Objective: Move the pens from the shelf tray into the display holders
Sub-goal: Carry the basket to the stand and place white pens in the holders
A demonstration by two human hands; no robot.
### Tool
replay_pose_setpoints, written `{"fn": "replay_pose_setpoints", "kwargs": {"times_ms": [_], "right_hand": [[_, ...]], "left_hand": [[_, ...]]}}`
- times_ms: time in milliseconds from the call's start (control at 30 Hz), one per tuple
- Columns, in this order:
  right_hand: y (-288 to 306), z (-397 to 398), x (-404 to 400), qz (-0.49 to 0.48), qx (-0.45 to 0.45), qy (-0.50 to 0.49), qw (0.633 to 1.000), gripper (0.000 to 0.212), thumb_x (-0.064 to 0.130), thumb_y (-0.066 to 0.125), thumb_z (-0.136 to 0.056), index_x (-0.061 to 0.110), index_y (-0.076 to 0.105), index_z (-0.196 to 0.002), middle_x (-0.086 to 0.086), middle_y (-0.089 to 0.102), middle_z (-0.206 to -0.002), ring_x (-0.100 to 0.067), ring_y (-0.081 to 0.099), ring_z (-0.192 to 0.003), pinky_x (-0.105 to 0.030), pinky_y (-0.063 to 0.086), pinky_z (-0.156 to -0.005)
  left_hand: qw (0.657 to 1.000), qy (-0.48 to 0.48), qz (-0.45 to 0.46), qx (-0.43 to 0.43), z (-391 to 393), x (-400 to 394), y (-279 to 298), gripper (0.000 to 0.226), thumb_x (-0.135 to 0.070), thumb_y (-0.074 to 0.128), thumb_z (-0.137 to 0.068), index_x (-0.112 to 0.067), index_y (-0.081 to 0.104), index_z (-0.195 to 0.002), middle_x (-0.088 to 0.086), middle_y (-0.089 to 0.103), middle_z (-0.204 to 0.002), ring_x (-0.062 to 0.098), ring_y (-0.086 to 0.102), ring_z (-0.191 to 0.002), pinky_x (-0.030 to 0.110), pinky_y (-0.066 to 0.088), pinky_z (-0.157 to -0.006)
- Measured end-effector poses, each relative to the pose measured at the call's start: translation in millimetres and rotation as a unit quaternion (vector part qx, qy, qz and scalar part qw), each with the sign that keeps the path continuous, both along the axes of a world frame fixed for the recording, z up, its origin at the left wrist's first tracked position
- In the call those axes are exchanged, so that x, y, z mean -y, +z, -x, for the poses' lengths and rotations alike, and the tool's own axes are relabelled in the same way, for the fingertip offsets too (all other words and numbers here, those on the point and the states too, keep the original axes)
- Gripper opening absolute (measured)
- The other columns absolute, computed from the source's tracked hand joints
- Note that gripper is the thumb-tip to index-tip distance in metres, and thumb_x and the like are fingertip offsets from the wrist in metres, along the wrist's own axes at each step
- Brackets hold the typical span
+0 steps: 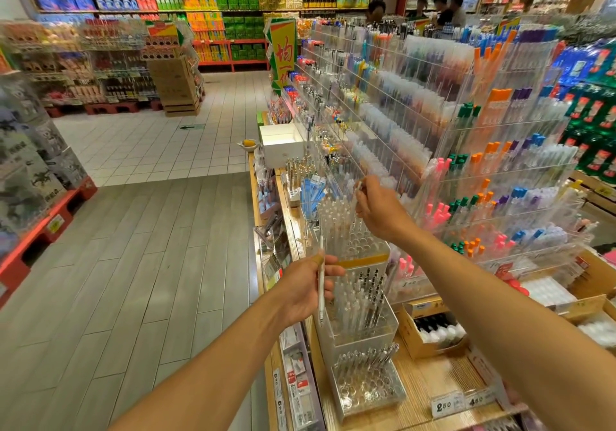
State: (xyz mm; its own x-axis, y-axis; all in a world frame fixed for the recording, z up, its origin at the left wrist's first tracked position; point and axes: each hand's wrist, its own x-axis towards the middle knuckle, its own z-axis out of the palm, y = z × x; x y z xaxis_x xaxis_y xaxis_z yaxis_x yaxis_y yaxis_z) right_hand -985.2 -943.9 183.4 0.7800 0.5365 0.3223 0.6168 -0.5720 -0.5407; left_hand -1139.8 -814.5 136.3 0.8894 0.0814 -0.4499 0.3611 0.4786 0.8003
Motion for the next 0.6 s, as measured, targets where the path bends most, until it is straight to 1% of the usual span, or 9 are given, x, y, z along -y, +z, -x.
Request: {"fn": "replay_pose_setpoints", "kwargs": {"times_ms": [100,200,300,367,433,533,600], "right_hand": [[-9.5,-1.9,-2.1,0.046,-0.005,0.020,0.999,0.011,0.019,0.036,-0.104,0.012,0.041,-0.098,-0.018,0.061,-0.083,-0.038,0.057,-0.075,-0.047,0.046,-0.066],[-22.1,-1.5,-1.5,0.067,-0.024,0.028,0.997,0.013,0.019,0.039,-0.104,0.009,0.045,-0.098,-0.017,0.061,-0.083,-0.037,0.056,-0.074,-0.039,0.038,-0.058],[-27.6,-1.6,0.5,0.062,-0.027,0.025,0.997,0.017,0.020,0.041,-0.104,0.009,0.049,-0.095,-0.012,0.060,-0.077,-0.033,0.056,-0.069,-0.035,0.035,-0.056],[-26.5,-2.8,0.8,0.059,-0.026,0.019,0.998,0.016,0.021,0.043,-0.103,0.013,0.049,-0.090,-0.004,0.057,-0.072,-0.027,0.053,-0.065,-0.033,0.034,-0.054],[-25.1,-4.1,1.2,0.060,-0.025,0.013,0.998,0.016,0.021,0.045,-0.102,0.016,0.050,-0.087,0.000,0.056,-0.071,-0.021,0.052,-0.064,-0.030,0.032,-0.053],[-27.4,-1.7,6.4,0.086,-0.055,-0.003,0.995,0.015,0.021,0.052,-0.100,0.013,0.064,-0.095,0.002,0.062,-0.078,-0.018,0.057,-0.073,-0.029,0.041,-0.065],[-31.1,4.3,13.1,0.085,-0.088,-0.006,0.992,0.012,0.023,0.058,-0.097,0.015,0.067,-0.094,0.003,0.066,-0.079,-0.015,0.062,-0.073,-0.030,0.048,-0.068]], "left_hand": [[1.000,0.002,-0.002,0.010,1.0,-0.1,0.1,0.028,-0.022,0.035,-0.108,-0.004,0.056,-0.109,0.007,0.066,-0.074,0.013,0.044,-0.058,0.027,0.036,-0.055],[1.000,-0.001,0.002,0.023,2.2,1.2,0.1,0.027,-0.024,0.039,-0.107,-0.005,0.057,-0.104,0.007,0.066,-0.076,0.013,0.046,-0.058,0.026,0.038,-0.053],[1.000,-0.004,0.001,0.027,3.0,2.0,-0.9,0.026,-0.024,0.039,-0.107,-0.005,0.057,-0.103,0.007,0.066,-0.077,0.013,0.047,-0.058,0.025,0.039,-0.053],[1.000,-0.008,-0.005,0.030,3.6,2.7,-1.7,0.026,-0.024,0.040,-0.107,-0.005,0.057,-0.104,0.006,0.066,-0.078,0.013,0.048,-0.059,0.026,0.040,-0.055],[0.999,-0.010,-0.006,0.034,4.2,4.4,-2.3,0.025,-0.024,0.041,-0.106,-0.005,0.057,-0.106,0.005,0.066,-0.078,0.013,0.050,-0.060,0.026,0.041,-0.057],[0.999,-0.009,-0.009,0.042,5.0,7.3,-1.7,0.025,-0.026,0.044,-0.105,-0.006,0.059,-0.109,0.005,0.066,-0.078,0.014,0.052,-0.059,0.025,0.043,-0.057],[0.999,-0.012,-0.020,0.047,5.2,8.4,-0.5,0.025,-0.026,0.045,-0.105,-0.008,0.060,-0.111,0.004,0.066,-0.079,0.013,0.052,-0.059,0.024,0.044,-0.056]]}}
